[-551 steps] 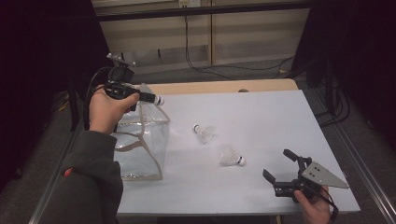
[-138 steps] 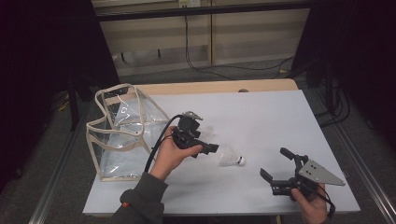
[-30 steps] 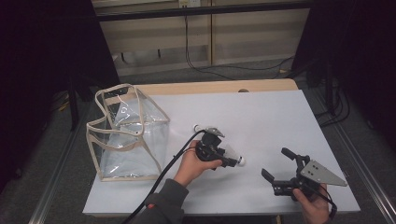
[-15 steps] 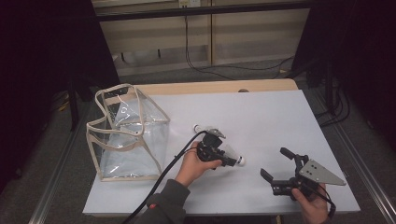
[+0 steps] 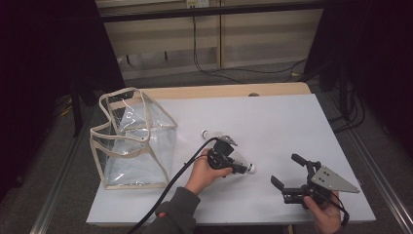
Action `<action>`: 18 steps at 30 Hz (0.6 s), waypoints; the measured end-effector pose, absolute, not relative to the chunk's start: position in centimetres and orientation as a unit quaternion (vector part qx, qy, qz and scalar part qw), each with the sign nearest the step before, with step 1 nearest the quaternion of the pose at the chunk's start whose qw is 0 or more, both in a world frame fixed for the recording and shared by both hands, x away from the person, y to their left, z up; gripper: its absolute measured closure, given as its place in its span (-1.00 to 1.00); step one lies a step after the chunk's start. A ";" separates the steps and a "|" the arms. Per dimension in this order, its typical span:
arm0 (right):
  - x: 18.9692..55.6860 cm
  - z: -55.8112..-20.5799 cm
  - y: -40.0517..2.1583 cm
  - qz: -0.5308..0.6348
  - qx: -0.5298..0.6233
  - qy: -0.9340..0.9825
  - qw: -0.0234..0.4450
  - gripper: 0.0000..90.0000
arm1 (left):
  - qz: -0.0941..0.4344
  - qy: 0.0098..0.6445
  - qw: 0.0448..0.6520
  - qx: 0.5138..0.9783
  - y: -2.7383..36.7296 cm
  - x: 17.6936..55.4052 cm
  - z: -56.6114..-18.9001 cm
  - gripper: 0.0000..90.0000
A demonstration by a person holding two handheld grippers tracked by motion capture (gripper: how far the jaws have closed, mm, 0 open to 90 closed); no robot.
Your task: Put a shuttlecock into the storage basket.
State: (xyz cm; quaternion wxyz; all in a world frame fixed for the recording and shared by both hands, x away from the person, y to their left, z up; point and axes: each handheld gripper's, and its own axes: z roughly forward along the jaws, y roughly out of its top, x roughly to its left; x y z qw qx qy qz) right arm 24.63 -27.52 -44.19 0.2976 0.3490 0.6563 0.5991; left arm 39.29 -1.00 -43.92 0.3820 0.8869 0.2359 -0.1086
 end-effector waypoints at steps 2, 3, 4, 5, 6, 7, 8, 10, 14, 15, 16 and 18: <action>24.6 -44.2 -27.5 0.599 0.350 0.656 0.297 -0.99 | -0.108 0.234 0.383 0.887 -1.1 39.3 -44.0 0.56; 24.6 -44.2 -27.5 0.599 0.349 0.656 0.298 -0.99 | -0.111 0.235 0.387 0.885 -1.2 39.2 -44.1 0.58; 24.6 -44.2 -27.5 0.599 0.348 0.656 0.298 -0.99 | -0.109 0.232 0.383 0.887 -1.2 39.2 -44.1 0.60; 24.6 -44.2 -27.5 0.600 0.348 0.656 0.298 -0.99 | -0.111 0.231 0.382 0.888 -1.3 39.2 -44.1 0.62; 24.6 -44.2 -27.5 0.599 0.348 0.657 0.298 -0.99 | -0.113 0.232 0.383 0.887 -1.3 39.2 -44.1 0.63; 24.6 -44.2 -27.5 0.599 0.349 0.657 0.298 -0.99 | -0.114 0.232 0.384 0.886 -1.4 39.2 -44.1 0.64; 24.7 -44.2 -27.5 0.599 0.349 0.657 0.298 -0.99 | -0.114 0.232 0.384 0.886 -1.4 39.2 -44.1 0.65; 24.6 -44.2 -27.5 0.598 0.349 0.657 0.298 -0.99 | -0.113 0.231 0.384 0.887 -1.5 39.1 -44.2 0.69; 24.6 -44.2 -27.5 0.599 0.348 0.656 0.299 -0.99 | -0.116 0.230 0.384 0.887 -1.8 39.1 -44.3 0.77; 24.6 -44.2 -27.5 0.599 0.349 0.656 0.298 -0.99 | -0.119 0.232 0.385 0.885 -1.8 39.1 -44.3 0.81; 24.6 -44.2 -27.5 0.599 0.349 0.656 0.298 -0.99 | -0.125 0.233 0.383 0.885 -1.8 39.1 -44.2 0.87; 24.6 -44.2 -27.5 0.600 0.348 0.656 0.297 -0.99 | -0.126 0.237 0.379 0.885 -1.7 39.1 -44.1 0.88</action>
